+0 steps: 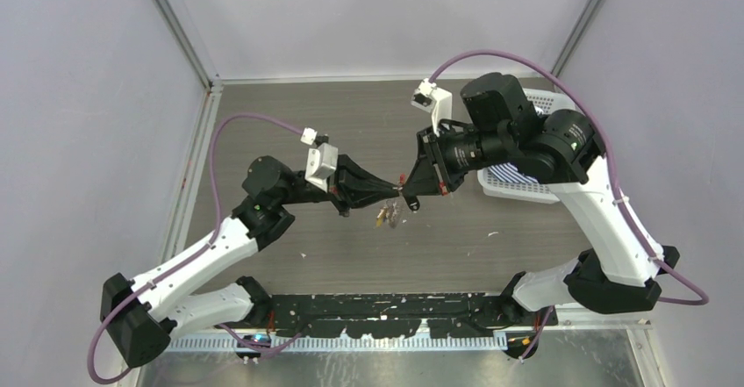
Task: Remove the keys from the keyring
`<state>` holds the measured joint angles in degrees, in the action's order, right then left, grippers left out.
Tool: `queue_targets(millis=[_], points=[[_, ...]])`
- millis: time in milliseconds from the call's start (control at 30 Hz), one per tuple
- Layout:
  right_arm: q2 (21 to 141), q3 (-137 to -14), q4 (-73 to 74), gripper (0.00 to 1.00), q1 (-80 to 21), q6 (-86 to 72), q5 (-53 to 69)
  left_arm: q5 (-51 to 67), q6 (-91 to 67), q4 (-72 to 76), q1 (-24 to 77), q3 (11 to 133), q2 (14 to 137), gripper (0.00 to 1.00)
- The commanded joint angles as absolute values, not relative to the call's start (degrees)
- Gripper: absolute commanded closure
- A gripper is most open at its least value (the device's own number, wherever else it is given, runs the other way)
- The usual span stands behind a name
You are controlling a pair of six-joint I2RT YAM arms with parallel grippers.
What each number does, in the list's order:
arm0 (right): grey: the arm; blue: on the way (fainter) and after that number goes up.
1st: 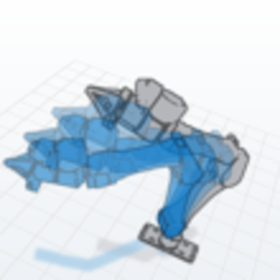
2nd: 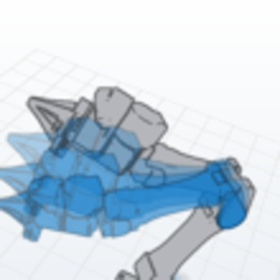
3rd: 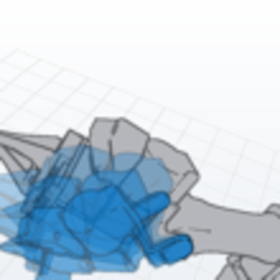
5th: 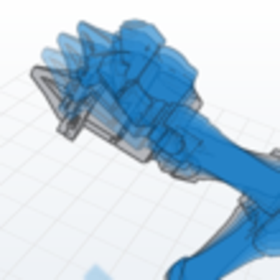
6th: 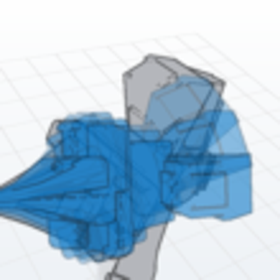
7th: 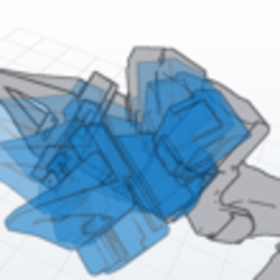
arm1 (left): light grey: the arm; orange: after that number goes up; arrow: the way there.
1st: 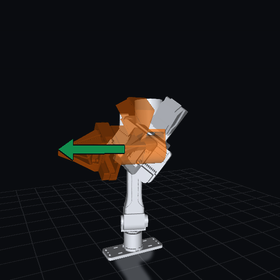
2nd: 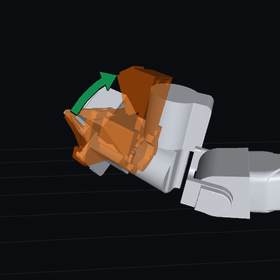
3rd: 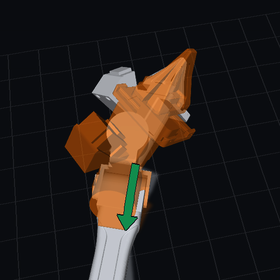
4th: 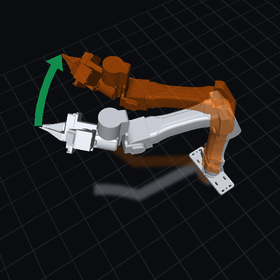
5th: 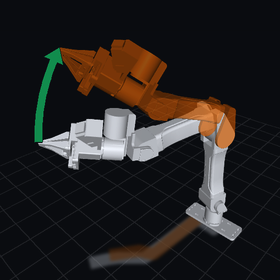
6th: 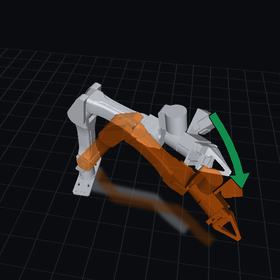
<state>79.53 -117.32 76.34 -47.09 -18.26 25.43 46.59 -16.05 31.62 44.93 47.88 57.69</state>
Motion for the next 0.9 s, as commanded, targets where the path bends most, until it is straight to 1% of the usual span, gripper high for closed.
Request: queue_targets(millis=[0,200,867], points=[[75.0,-114.8,75.5,0.99,-47.4,-17.9,21.1,43.0,-16.1,33.7,45.0,47.0,55.0,1.00],[72.3,-110.0,74.1,0.99,-47.3,-18.2,20.1,40.7,-17.9,35.4,45.0,46.3,54.6,1.00],[71.8,-105.9,71.5,0.99,-47.5,-17.5,20.4,29.7,-25.6,47.9,45.0,42.1,56.3,1.00]])
